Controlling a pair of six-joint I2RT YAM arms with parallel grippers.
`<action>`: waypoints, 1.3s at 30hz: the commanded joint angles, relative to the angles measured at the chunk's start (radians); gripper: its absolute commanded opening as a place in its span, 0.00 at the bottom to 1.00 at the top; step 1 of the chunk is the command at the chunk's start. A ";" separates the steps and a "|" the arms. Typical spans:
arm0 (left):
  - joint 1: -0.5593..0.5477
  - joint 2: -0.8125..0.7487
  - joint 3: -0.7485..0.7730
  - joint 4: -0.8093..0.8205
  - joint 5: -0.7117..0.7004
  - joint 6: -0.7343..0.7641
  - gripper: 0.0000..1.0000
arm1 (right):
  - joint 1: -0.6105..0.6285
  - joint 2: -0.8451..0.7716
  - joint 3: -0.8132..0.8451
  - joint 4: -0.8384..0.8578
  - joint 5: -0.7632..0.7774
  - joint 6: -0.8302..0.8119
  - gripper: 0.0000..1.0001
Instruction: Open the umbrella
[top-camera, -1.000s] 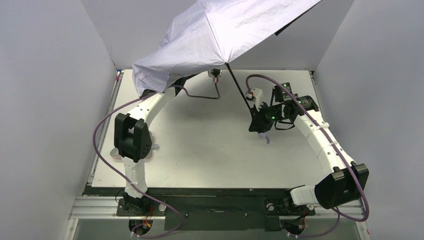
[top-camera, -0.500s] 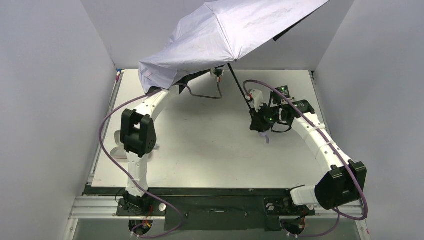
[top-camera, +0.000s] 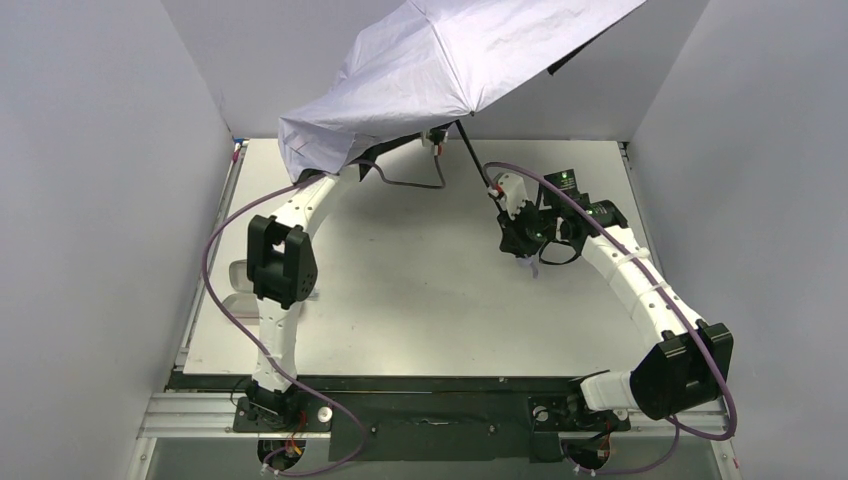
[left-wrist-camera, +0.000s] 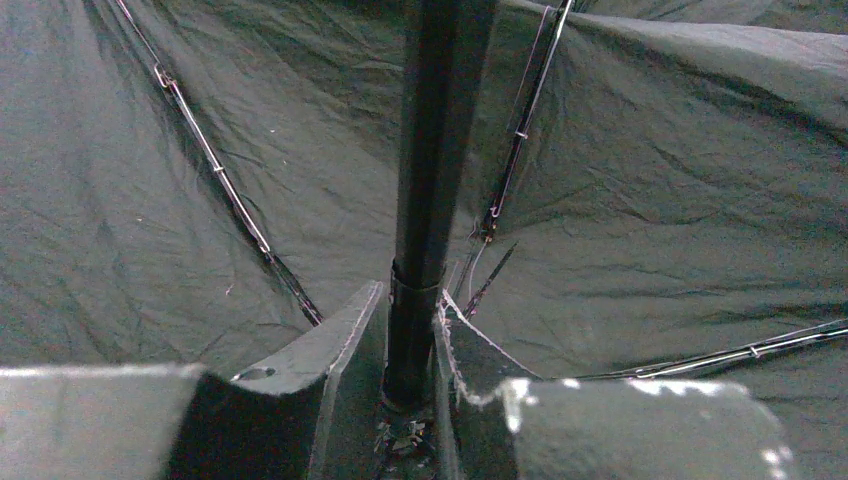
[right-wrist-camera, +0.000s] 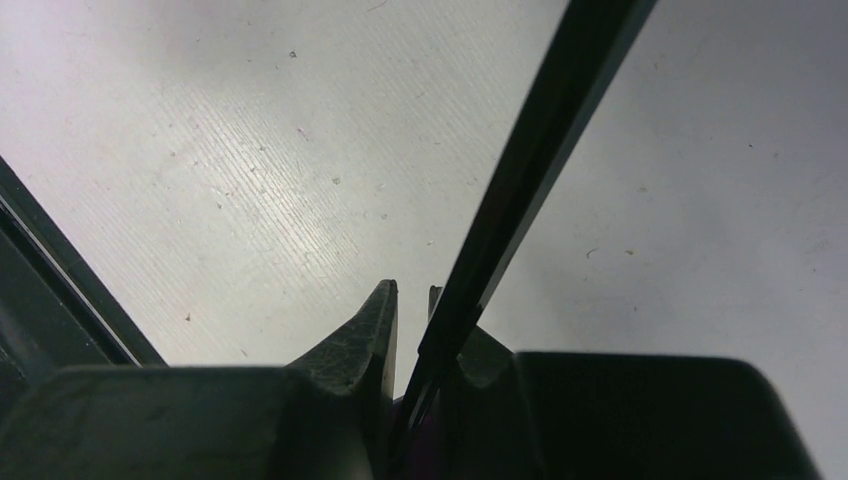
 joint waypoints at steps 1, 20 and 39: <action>0.417 -0.048 0.163 0.228 -0.738 -0.023 0.18 | 0.039 -0.050 -0.136 -0.738 0.069 -0.297 0.00; 0.464 -0.057 0.116 0.214 -0.645 -0.012 0.19 | 0.055 -0.093 -0.150 -0.739 0.062 -0.311 0.00; 0.103 -0.304 -0.403 0.300 -0.432 -0.115 0.66 | -0.028 -0.129 0.145 -0.448 -0.294 -0.100 0.00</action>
